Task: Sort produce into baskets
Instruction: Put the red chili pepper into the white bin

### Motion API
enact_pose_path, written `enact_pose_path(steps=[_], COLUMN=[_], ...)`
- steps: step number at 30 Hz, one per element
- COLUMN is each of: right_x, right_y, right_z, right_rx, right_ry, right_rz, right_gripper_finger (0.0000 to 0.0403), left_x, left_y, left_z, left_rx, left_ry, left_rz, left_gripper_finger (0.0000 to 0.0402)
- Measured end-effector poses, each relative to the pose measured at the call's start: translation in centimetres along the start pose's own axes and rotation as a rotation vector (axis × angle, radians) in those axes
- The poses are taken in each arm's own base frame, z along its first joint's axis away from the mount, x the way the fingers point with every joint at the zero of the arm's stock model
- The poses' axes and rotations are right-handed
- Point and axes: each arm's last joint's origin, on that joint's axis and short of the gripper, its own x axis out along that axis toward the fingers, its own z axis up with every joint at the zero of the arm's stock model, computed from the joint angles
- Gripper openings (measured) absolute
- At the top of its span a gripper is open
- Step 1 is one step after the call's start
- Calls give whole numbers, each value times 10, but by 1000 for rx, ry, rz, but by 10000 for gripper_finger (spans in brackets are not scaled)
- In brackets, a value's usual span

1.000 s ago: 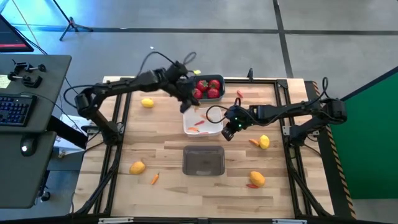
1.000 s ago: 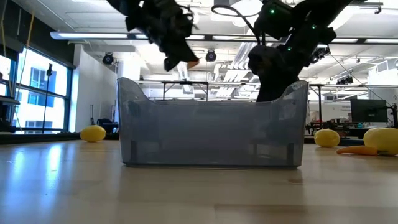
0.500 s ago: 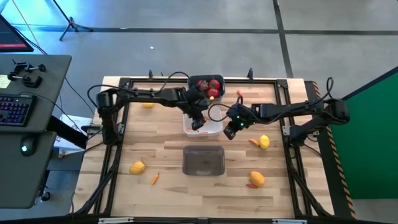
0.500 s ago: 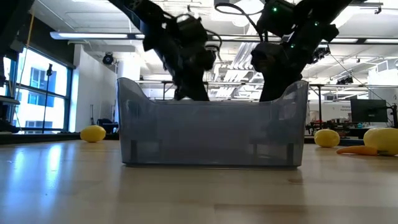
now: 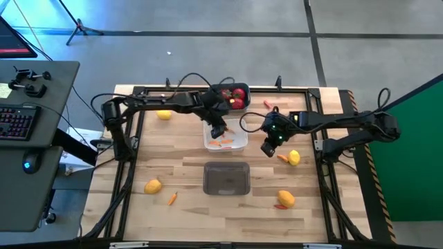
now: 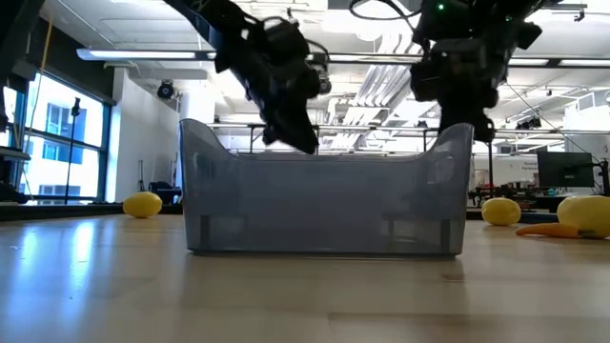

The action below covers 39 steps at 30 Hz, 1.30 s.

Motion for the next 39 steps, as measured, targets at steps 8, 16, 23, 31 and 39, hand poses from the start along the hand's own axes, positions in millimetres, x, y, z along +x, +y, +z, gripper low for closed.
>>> enact_pose_path(steps=[8,16,23,31,39], right_x=[-6,-14,-26,-7,22], right_y=[8,-7,-58,-119,-165], right_z=[-14,-2,31,60,66], right_rx=[19,140,270,267,333], right_ry=[40,-117,-329,-339,-267], right_rz=[-26,-170,-342,-461,-531], right_gripper_finger=[115,178,181,181,181], left_x=[-36,-56,-74,-81,-82], left_y=[-15,-14,-15,-13,-12], left_z=[3,-32,-61,-82,-88], left_rx=[121,25,-96,-172,-194], left_ry=[-237,-508,-674,-749,-750], left_rz=[-5,-44,-67,-63,-37], left_gripper_finger=[82,20,2,1,1])
